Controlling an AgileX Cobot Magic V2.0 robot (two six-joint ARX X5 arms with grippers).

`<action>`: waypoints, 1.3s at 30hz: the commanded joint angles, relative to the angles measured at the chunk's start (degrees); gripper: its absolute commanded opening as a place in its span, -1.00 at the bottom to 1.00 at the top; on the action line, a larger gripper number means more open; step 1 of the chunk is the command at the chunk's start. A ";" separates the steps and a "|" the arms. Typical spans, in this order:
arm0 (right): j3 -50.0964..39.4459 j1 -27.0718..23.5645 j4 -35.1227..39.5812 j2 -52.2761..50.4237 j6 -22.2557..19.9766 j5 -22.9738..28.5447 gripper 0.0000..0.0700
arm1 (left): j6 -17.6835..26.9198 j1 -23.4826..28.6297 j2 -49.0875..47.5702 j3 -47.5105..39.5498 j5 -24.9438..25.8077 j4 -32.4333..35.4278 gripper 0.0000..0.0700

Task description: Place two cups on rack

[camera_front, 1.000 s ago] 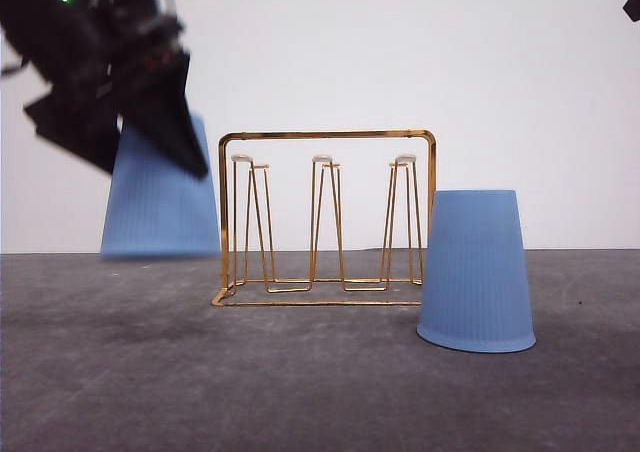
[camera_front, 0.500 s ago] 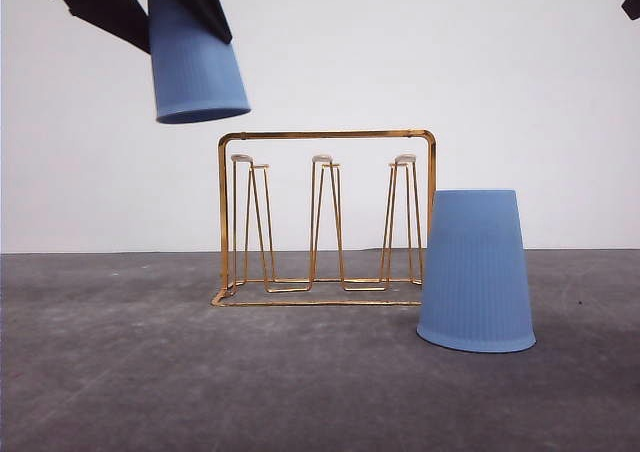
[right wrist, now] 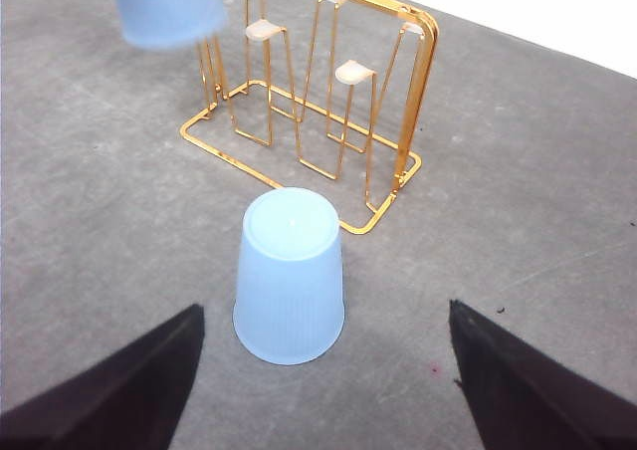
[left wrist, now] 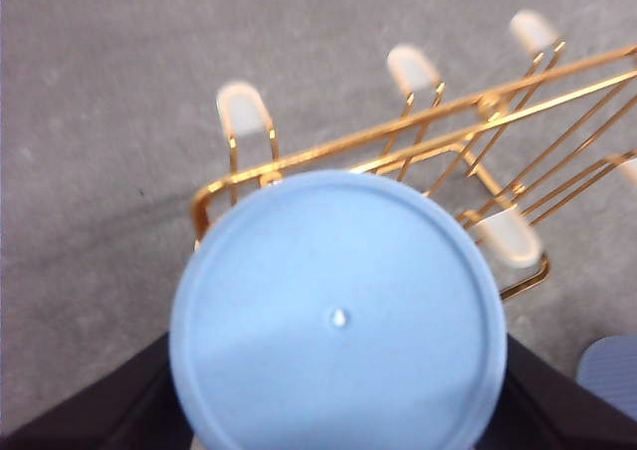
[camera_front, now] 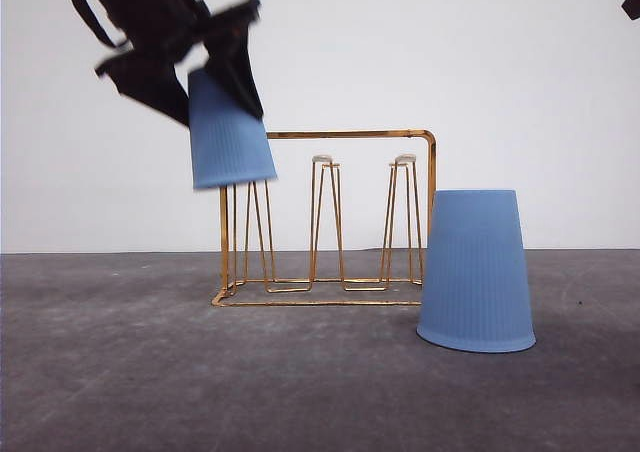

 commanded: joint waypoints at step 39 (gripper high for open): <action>0.42 0.31 0.60 2.95 3.47 -1.01 0.43 | -1.72 0.84 -16.23 -4.66 7.55 -26.86 0.09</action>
